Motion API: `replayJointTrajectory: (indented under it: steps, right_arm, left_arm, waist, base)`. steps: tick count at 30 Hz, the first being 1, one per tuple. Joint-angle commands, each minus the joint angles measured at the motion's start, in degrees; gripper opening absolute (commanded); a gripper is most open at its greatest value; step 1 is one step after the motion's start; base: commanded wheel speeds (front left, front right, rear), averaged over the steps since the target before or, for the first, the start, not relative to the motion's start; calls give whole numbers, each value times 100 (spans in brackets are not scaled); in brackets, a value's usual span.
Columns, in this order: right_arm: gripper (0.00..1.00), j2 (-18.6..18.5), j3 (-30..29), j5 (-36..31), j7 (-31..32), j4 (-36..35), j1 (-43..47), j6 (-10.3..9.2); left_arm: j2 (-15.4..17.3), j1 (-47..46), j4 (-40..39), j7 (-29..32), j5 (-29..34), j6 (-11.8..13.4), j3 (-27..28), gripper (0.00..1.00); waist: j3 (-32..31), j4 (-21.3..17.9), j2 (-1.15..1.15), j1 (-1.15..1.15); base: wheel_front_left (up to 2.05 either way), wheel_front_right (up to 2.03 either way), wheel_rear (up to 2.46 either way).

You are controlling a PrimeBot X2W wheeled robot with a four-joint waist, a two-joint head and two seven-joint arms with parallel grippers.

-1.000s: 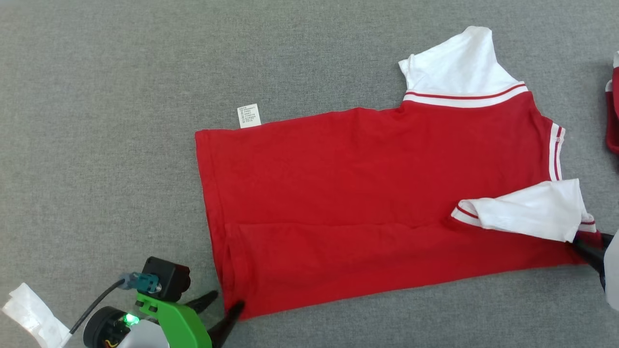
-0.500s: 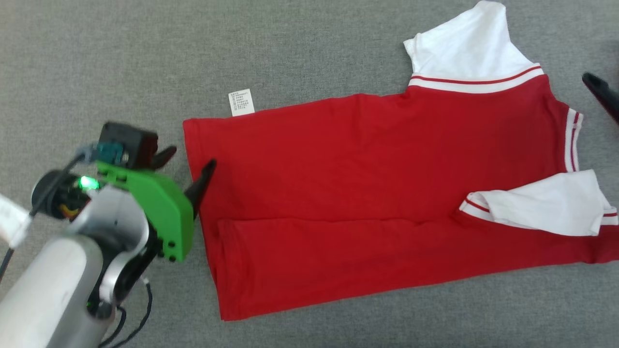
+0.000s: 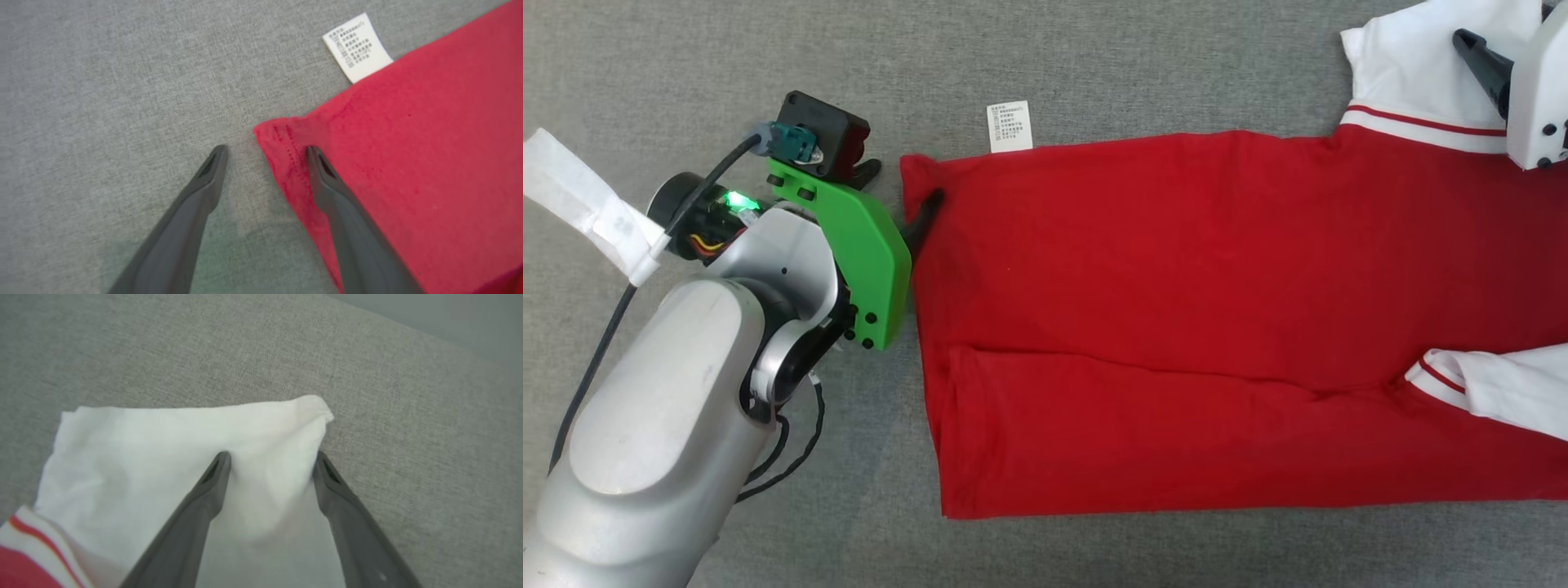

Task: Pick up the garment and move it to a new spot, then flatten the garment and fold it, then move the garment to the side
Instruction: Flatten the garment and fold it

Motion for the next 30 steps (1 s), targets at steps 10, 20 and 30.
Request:
replayJointTrajectory:
  steps: [10, 20, 30]
  right_arm:
    - [0, 10, 488, 395, -127, 506, -257, 3]
    - [0, -79, 726, 913, -506, 426, -455, 0]
    - [0, -405, 585, 1651, -1456, -113, -32, 0]
  left_arm:
    - [-253, -99, 305, 37, -328, -200, -88, 94]
    - [-315, -195, 544, 86, -414, -416, -224, 0]
    - [-86, 189, 15, -461, -438, -219, 75, 0]
  waist:
    - [95, 23, 0, -2]
    - [-47, -164, 0, -2]
    - [-646, -374, 0, -2]
  base:
    - [0, 0, 0]
    - [0, 0, 0]
    - [0, 0, 0]
